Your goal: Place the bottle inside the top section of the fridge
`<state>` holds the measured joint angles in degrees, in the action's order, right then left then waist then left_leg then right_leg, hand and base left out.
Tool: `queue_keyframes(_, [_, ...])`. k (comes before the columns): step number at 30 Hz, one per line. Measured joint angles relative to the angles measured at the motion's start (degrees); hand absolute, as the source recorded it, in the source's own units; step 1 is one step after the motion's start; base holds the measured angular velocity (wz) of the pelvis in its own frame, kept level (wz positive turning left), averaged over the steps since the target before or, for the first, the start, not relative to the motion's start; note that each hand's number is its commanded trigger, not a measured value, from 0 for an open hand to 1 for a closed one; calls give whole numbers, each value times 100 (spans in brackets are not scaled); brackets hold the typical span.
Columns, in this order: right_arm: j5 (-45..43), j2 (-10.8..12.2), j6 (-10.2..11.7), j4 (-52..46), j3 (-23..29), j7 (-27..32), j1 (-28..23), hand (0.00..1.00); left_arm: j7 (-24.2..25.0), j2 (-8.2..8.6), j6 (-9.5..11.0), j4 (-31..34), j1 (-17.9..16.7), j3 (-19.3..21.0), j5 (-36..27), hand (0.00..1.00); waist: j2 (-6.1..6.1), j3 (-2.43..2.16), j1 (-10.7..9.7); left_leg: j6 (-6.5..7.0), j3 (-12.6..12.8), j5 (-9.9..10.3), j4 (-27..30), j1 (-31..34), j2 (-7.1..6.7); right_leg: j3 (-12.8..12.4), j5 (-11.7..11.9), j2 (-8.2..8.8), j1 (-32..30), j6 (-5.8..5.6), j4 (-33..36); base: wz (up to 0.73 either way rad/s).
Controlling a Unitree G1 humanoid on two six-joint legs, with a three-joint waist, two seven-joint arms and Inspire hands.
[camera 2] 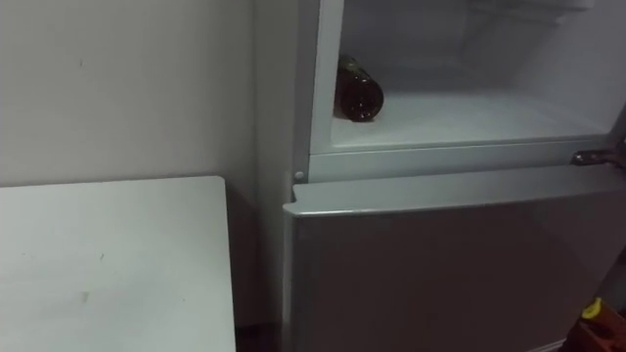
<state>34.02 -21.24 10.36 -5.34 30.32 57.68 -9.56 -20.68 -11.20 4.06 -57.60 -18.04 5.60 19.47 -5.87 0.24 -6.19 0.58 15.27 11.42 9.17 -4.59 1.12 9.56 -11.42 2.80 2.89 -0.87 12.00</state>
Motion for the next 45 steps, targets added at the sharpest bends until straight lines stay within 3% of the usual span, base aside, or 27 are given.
queue_keyframes(5, [-282,0,-520,-160,-57,0,115,0,59,7,-67,-5,23,112,29,0,-1,0,-2,-5,-9,-7,7,-13,-5,-2,-35,19,-47,11,140,0])
queue_keyframes(12, [-313,0,-720,-329,-240,29,173,0,239,14,-155,-151,45,132,23,0,-5,3,-3,-8,-16,-34,37,-11,-7,-2,-68,32,-78,23,184,0])
queue_keyframes(22, [-311,0,-733,-516,-560,137,168,0,249,26,-145,-266,84,103,23,0,-20,22,-13,-12,2,-35,32,-19,-3,-29,-74,25,-97,29,190,-2])
queue_keyframes(28, [-401,0,-733,-850,-954,-264,136,0,240,38,-38,-304,110,86,17,0,49,62,2,-12,44,-36,36,14,3,-106,-70,15,-191,35,257,-6])
queue_keyframes(45, [-1779,0,-733,-1118,-1408,-1662,169,0,207,52,6,-432,337,-34,22,0,130,19,401,-16,51,-38,65,120,28,-68,-74,15,-319,57,380,0])
